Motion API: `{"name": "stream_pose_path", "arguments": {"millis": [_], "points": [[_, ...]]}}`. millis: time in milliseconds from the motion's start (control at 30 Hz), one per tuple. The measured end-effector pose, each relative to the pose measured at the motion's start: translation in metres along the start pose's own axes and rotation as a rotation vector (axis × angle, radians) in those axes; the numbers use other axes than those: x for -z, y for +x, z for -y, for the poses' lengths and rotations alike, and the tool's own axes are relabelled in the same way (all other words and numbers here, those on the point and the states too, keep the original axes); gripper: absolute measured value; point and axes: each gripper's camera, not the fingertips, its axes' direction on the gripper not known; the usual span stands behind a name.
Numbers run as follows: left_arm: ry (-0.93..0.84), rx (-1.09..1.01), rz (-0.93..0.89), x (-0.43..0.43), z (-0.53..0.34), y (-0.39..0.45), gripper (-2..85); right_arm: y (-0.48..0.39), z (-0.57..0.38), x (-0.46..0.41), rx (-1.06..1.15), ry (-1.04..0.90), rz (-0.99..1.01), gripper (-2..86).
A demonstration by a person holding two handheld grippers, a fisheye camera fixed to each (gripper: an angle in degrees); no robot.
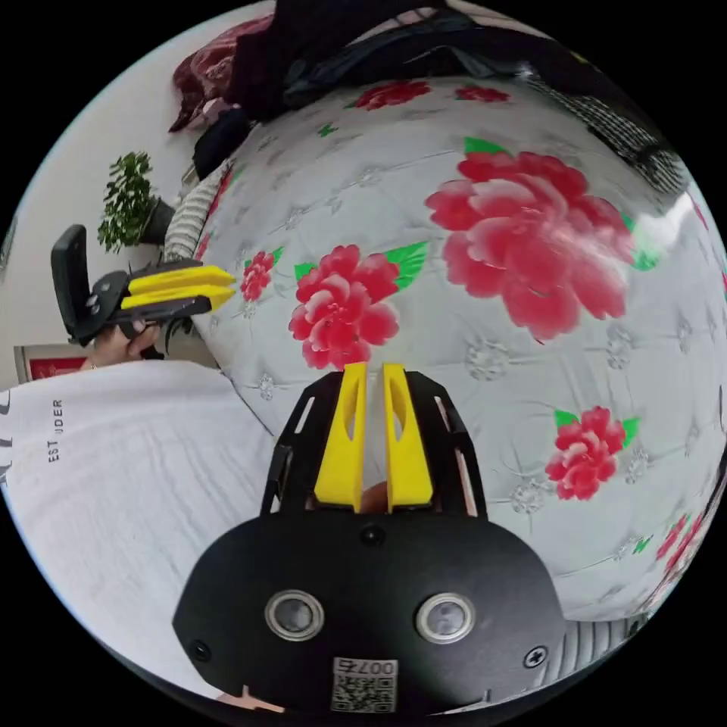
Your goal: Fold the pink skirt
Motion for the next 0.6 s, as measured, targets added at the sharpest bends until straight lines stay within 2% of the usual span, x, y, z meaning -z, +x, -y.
{"name": "stream_pose_path", "arguments": {"millis": [67,200,300,367,500,600], "points": [[-0.048,0.007,0.038,-0.016,0.018,0.026,3.8,0.042,-0.031,0.034,-0.078,0.134,-0.034,2.9],[-0.161,0.079,0.098,-0.053,0.057,0.077,0.3,0.172,-0.139,0.129,-0.413,0.416,-0.234,3.9],[-0.23,0.081,0.131,-0.081,0.083,0.111,-0.6,0.262,-0.221,0.186,-0.65,0.512,-0.395,4.6],[-0.297,0.097,0.166,-0.101,0.092,0.126,-0.8,0.307,-0.26,0.216,-0.747,0.537,-0.484,5.1],[-0.297,0.079,0.288,-0.109,0.093,0.15,-0.9,0.392,-0.302,0.255,-0.87,0.477,-0.651,6.0],[-0.25,0.177,0.261,-0.107,0.086,0.144,-0.9,0.448,-0.317,0.251,-0.972,0.37,-0.581,4.5]]}}
